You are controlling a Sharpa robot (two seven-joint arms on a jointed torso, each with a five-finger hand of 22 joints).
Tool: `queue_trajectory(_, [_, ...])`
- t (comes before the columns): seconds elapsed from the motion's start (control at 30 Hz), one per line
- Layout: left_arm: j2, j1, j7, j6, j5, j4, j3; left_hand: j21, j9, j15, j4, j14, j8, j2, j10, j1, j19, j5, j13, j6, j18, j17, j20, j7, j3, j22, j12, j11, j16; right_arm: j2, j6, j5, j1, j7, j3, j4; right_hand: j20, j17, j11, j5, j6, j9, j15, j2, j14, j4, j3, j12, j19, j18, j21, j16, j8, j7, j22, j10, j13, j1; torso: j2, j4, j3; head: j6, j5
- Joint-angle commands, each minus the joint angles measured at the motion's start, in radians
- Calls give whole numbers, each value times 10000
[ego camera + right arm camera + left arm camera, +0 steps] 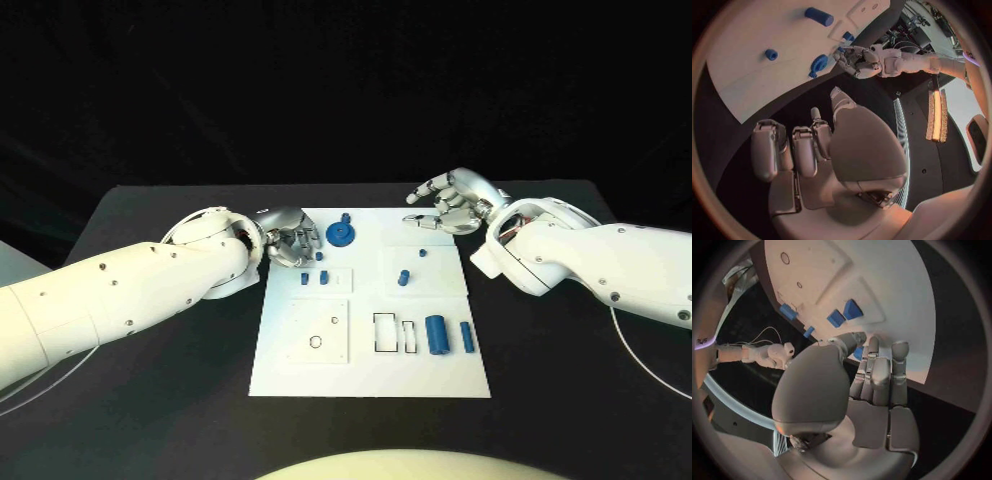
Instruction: Assemble the parts on the task board
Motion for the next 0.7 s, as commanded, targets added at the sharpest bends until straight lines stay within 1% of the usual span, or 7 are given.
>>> queue_trajectory(0.03, [-38, -5, 7, -166, 105, 11, 10, -77, -11, 38, 64, 16, -48, -12, 12, -110, 27, -47, 15, -76, -60, -13, 7, 0, -10, -38, -55, 6, 39, -9, 161, -104, -8, 20, 1, -20, -6, 1359, -32, -17, -47, -10, -33, 79, 739, -22, 55, -82, 107, 180, -139, -91, 35, -21, 1488, -105, 380, 47, -11, 8, 0, 21, 4])
queue_trajectory(0.13, [-150, -7, 89, -301, 230, 39, 24, -269, -14, 56, 73, -157, -99, -23, -75, -119, -191, -42, 29, -146, -3, -365, 12, 12, -5, -299, -104, 33, -66, -18, 239, -142, -8, -3, 1, -70, -39, 759, -71, -17, -41, -23, -63, 44, 562, -24, 174, -1590, -195, 323, -803, -404, 77, -58, 1140, -1283, -1153, 168, -13, 5, -2, 43, -4])
queue_trajectory(0.27, [-408, -7, 360, -570, 1082, 137, 107, -830, 32, 167, 80, -864, -90, -18, -450, -109, -826, -29, 24, -66, 129, -1561, 78, 111, 49, -968, -269, 176, -522, -43, 543, -536, -8, -46, 0, -175, -145, -584, -185, 3, 187, -7, -193, -43, 212, -24, 771, -6260, -758, 585, -2191, -1214, 212, -135, 397, -3896, -5320, 735, -11, -6, 4, 111, -49])
queue_trajectory(0.33, [-576, -5, 580, -724, 1995, 203, 176, -1047, 60, 245, 35, -1689, -99, -9, -721, -47, -1028, -17, 30, -27, 135, -2883, 149, 168, 103, -1085, -304, 277, -1122, -56, 825, -886, -8, -88, 0, -229, -128, -797, -183, -53, 249, -34, -101, -309, 216, -35, 1214, -7932, -754, 590, -2366, -1381, 193, -6, 298, -3852, -6732, 927, -11, -10, 12, 153, -74])
queue_trajectory(0.4, [-816, -4, 1081, -840, 3479, 301, 250, -1331, 102, 348, -57, -2714, -93, 30, -974, 33, -1312, -10, 33, 97, 135, -4354, 233, 278, 174, -1227, -275, 416, -2060, -69, 1216, -1423, -8, -156, 0, -281, -16, -704, 94, -10, 493, -44, 8, -554, 302, -45, 1882, -9809, -535, 521, -2083, -1335, 245, 38, 458, -4040, -8377, 1109, -6, -10, 7, 192, -136])
queue_trajectory(0.53, [-1207, -3, 2518, -846, 6505, 490, 319, -1687, 125, 455, -65, -3053, -141, 110, -1254, -35, -1629, -80, -16, 147, 137, -4714, 341, 376, 57, -1416, -240, 528, -2747, -73, 1801, -2783, -9, -330, 0, -352, 10, -775, 92, -31, 754, -84, 18, -994, 315, -163, 2684, -11233, -425, 498, -1941, -1345, 252, -69, 578, -3612, -9973, 1183, -14, 3, -5, 219, -254])
queue_trajectory(0.7, [-1570, -6, 3972, -504, 9614, 744, 347, -2320, 186, 528, -86, -3552, -165, 215, -1391, -20, -1996, -85, -117, 213, 131, -5130, 439, 360, -366, -1785, -149, 563, -3577, -47, 2320, -4572, -50, -727, -1, -431, -23, -800, 63, -73, 814, -98, 7, -1326, 330, -181, 2710, -11703, -395, 493, -1923, -1335, 234, -176, 618, -3518, -10599, 878, -5, 22, -25, 269, -301])
